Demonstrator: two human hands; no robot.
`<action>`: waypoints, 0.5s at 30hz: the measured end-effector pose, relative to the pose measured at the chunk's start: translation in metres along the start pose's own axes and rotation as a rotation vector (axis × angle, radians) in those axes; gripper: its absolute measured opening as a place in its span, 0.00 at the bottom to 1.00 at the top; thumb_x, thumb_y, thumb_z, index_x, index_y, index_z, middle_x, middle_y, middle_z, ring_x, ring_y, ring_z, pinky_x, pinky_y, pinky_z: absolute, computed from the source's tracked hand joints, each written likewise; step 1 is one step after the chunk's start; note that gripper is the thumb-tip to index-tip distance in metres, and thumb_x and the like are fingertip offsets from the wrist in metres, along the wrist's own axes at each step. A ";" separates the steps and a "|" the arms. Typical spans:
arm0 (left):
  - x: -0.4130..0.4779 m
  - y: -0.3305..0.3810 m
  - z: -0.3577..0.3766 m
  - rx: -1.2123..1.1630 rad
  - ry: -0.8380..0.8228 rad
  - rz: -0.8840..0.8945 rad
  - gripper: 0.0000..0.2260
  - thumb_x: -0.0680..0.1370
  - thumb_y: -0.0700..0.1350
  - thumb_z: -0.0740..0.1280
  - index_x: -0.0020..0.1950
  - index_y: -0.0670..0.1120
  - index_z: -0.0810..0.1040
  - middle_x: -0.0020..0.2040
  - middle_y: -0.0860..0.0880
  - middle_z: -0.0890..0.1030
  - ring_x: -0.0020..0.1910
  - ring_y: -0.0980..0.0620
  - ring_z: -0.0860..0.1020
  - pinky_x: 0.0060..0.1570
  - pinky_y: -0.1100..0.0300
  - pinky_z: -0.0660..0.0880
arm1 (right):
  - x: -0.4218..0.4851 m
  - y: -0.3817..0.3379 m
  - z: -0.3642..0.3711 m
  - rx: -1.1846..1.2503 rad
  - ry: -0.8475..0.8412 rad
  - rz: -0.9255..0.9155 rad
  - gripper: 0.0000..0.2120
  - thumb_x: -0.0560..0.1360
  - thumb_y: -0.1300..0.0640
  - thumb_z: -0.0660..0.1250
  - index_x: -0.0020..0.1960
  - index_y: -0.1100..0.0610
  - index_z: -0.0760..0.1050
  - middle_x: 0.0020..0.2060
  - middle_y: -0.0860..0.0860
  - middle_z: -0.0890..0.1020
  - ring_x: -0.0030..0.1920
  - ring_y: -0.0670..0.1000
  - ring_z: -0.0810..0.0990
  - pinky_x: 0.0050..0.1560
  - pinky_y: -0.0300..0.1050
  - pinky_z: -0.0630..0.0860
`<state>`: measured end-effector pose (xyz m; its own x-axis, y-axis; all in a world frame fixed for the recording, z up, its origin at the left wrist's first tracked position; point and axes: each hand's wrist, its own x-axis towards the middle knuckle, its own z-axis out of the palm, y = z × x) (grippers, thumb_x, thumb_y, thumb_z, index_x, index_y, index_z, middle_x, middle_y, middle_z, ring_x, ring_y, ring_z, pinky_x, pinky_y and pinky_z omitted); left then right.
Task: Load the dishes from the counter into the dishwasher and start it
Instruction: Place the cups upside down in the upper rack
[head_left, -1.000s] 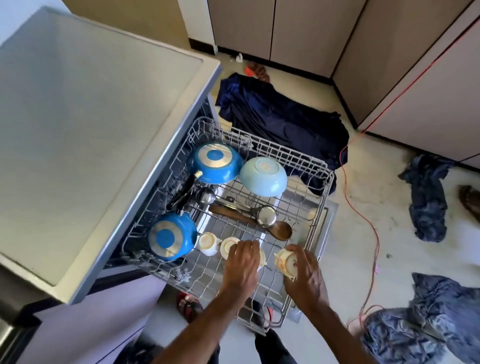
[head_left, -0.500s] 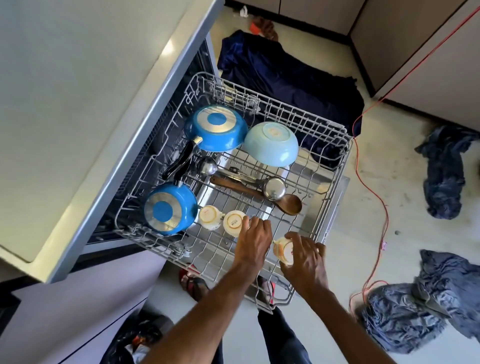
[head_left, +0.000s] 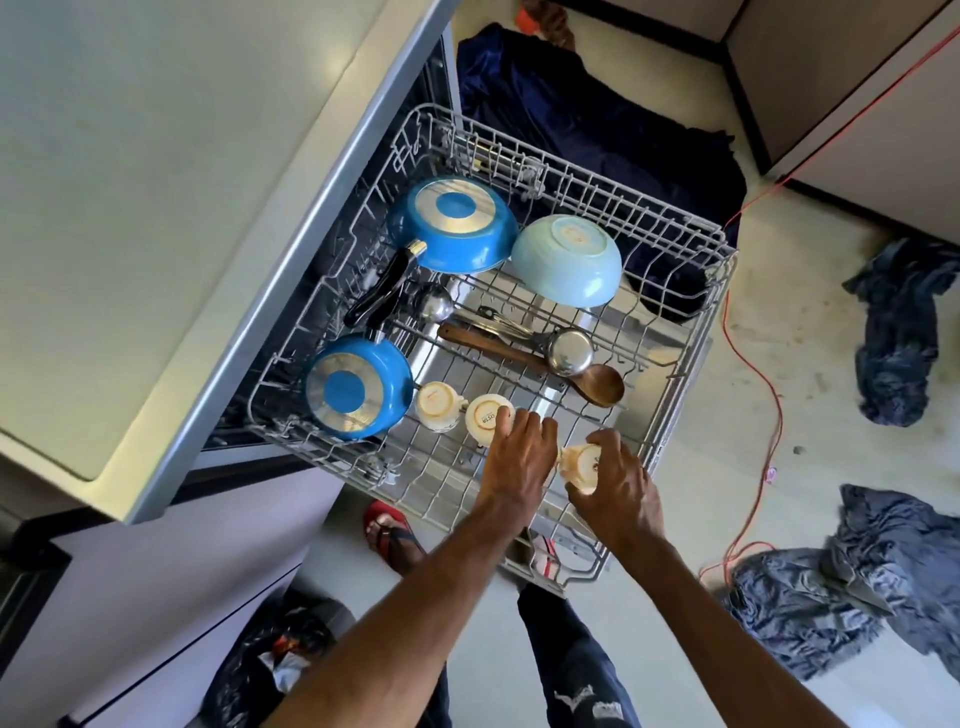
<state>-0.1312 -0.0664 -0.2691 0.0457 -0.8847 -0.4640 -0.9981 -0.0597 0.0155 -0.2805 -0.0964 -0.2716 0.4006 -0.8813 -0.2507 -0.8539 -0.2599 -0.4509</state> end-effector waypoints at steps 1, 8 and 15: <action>-0.001 0.000 0.000 0.008 -0.001 0.004 0.35 0.69 0.49 0.77 0.71 0.44 0.67 0.64 0.43 0.75 0.66 0.44 0.72 0.73 0.43 0.61 | -0.002 -0.001 -0.001 0.016 0.006 0.015 0.29 0.64 0.57 0.82 0.58 0.56 0.69 0.47 0.55 0.83 0.46 0.58 0.83 0.41 0.48 0.79; -0.002 -0.002 0.003 -0.024 0.016 0.018 0.33 0.68 0.48 0.78 0.69 0.44 0.70 0.63 0.44 0.76 0.66 0.45 0.72 0.73 0.43 0.62 | 0.002 -0.013 0.011 -0.022 -0.091 0.089 0.32 0.65 0.61 0.80 0.60 0.56 0.63 0.50 0.57 0.82 0.47 0.60 0.84 0.41 0.51 0.81; -0.003 -0.004 0.002 -0.049 0.023 0.031 0.33 0.67 0.48 0.79 0.69 0.45 0.71 0.63 0.44 0.77 0.66 0.45 0.73 0.72 0.43 0.63 | 0.010 -0.013 0.011 0.066 -0.037 0.172 0.30 0.68 0.62 0.79 0.61 0.56 0.63 0.49 0.60 0.82 0.45 0.61 0.84 0.39 0.49 0.80</action>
<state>-0.1270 -0.0630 -0.2698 0.0159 -0.8967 -0.4423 -0.9958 -0.0540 0.0737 -0.2618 -0.0973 -0.2779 0.2631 -0.8952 -0.3596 -0.8878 -0.0788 -0.4534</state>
